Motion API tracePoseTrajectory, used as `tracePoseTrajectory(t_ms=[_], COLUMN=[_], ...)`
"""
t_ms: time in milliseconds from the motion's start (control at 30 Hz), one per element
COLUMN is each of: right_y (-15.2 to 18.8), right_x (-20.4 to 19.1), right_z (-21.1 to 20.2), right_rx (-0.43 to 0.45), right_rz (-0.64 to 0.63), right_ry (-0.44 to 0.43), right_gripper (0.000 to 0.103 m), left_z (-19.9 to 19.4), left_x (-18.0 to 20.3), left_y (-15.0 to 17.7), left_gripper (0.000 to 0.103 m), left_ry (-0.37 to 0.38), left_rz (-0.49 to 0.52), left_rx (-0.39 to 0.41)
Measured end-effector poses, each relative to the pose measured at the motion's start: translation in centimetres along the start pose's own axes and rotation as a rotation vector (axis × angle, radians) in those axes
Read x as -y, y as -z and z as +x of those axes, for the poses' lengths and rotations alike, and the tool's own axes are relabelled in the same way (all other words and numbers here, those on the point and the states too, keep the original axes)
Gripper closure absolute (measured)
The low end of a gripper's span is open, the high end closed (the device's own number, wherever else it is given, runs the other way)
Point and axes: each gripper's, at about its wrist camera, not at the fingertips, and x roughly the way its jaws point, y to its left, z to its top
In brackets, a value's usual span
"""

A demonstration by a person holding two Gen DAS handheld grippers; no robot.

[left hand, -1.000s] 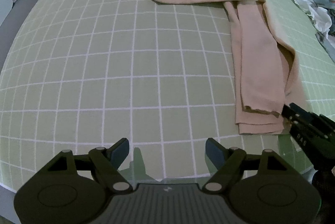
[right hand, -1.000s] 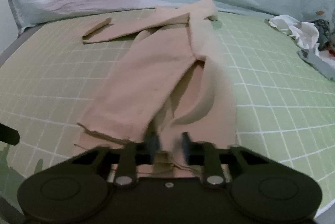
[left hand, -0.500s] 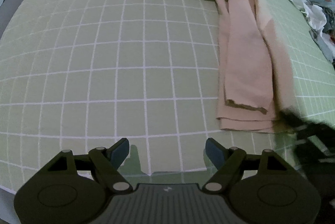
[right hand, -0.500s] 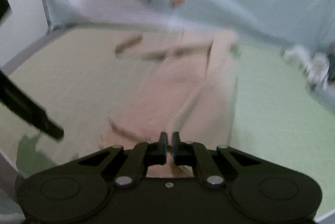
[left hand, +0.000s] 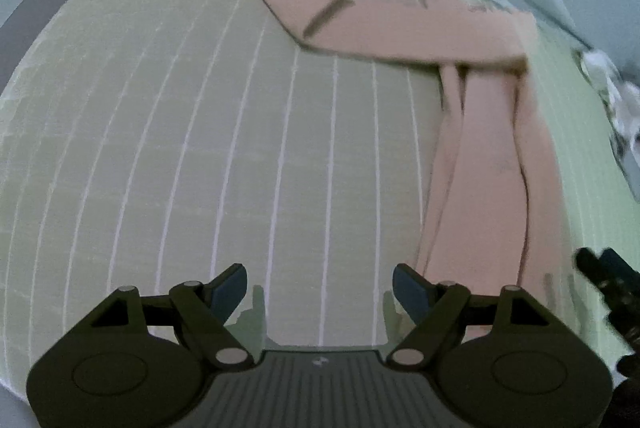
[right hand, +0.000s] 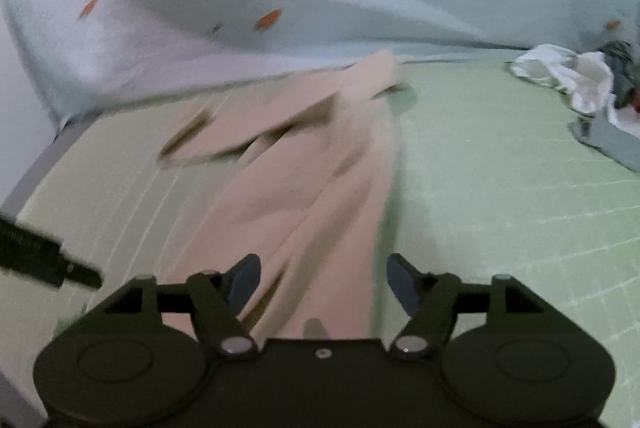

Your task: Fold clothes

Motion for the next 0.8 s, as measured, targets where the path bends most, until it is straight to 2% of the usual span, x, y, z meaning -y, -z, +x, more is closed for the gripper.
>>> tracePoseTrajectory(t_ms=[67, 233, 333, 433, 600, 633, 667, 700, 800], right_y=[-1.6, -6.0, -9.8, -13.5, -16.9, -17.2, -17.5, -17.7, -18.2], right_x=[1.4, 5.4, 8.0, 10.0, 12.1, 12.5, 12.8, 12.8, 12.3], right_z=[0.5, 3.1, 6.9, 11.6, 19.4, 20.8, 22.1, 22.8, 24.6], right_rx=[0.022, 0.063, 0.080, 0.059, -0.019, -0.032, -0.045, -0.044, -0.031], right_rz=[0.031, 0.103, 0.138, 0.194, 0.271, 0.289, 0.307, 0.299, 0.234], right_ry=[0.003, 0.002, -0.028, -0.061, -0.139, -0.155, -0.171, -0.174, -0.152], right_gripper=[0.041, 0.042, 0.045, 0.048, 0.049, 0.059, 0.082, 0.094, 0.098], left_z=[0.6, 2.5, 3.9, 5.6, 9.0, 9.8, 10.6, 11.3, 12.6], left_x=[0.3, 1.1, 1.7, 2.4, 3.2, 3.3, 3.3, 3.2, 3.0], left_y=[-1.6, -6.1, -9.4, -12.7, -17.4, -18.2, -18.8, -19.3, -20.2], left_gripper=[0.022, 0.022, 0.022, 0.022, 0.022, 0.022, 0.022, 0.022, 0.013], left_ry=[-0.014, -0.047, -0.068, -0.102, -0.158, -0.168, -0.181, -0.197, -0.217], left_rz=[-0.016, -0.044, -0.055, -0.056, -0.044, -0.042, -0.041, -0.041, -0.041], left_rx=[0.016, 0.047, 0.062, 0.081, 0.107, 0.108, 0.106, 0.100, 0.105])
